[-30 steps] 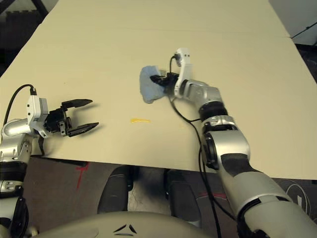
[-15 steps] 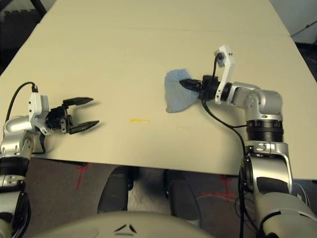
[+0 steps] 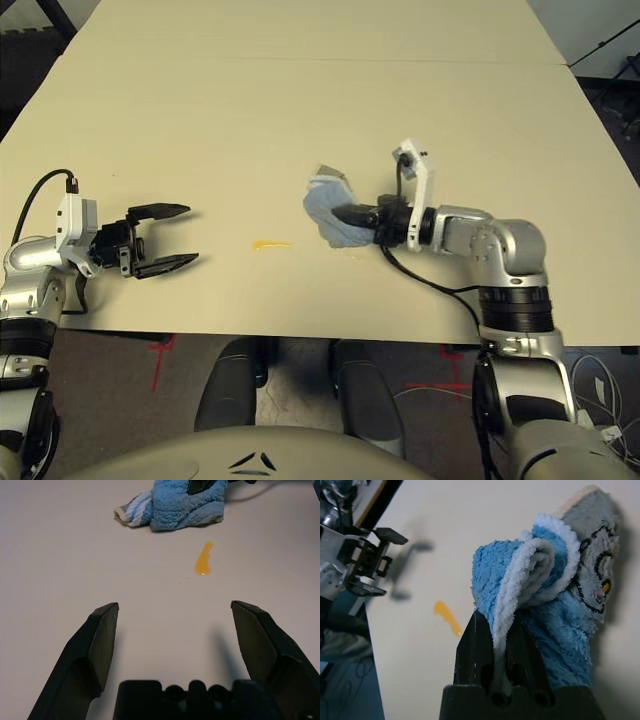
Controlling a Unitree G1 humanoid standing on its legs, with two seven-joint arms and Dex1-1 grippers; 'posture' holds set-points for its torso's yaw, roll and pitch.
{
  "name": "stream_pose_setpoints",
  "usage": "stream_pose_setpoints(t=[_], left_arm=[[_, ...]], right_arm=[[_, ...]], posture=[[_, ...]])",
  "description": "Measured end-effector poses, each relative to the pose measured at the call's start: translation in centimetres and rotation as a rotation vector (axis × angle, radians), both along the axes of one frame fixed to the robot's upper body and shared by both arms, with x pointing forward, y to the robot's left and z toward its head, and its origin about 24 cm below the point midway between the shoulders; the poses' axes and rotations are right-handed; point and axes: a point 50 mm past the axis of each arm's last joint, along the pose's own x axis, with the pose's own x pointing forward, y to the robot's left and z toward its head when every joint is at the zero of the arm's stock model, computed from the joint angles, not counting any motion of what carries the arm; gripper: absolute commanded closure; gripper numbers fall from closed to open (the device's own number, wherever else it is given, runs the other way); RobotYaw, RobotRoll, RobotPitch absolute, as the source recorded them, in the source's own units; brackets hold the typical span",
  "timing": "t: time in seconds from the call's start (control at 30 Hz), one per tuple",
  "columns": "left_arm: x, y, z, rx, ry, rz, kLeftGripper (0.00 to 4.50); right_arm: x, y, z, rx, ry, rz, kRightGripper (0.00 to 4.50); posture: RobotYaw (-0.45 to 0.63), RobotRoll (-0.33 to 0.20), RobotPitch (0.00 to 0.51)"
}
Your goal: Wipe the water off the table with a rag.
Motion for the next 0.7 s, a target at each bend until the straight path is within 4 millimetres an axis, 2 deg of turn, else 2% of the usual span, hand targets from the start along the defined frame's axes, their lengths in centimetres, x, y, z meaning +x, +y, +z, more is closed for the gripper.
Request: stream_pose_setpoints(t=[0.13,0.47,0.7], left_arm=[[-0.2,0.1,-0.1,0.002,0.003,0.002,0.0],[-0.8,0.2,-0.3,0.007,0.017,0.013,0.0],[-1.3,0.5,-0.2,0.024,0.025,0.023,0.0]], right_arm=[[0.0,2.1,-0.3,0.031,0.009,0.049,4.48],[-0.6,9.5,-0.8,0.074,0.045,0.314,4.48],[-0.5,13.0,-0.7,0.08,0.03,0.402,4.48]], posture=[[0.24,0.0,0.232],[0.27,0.0,0.257],[0.28,0.0,0.261]])
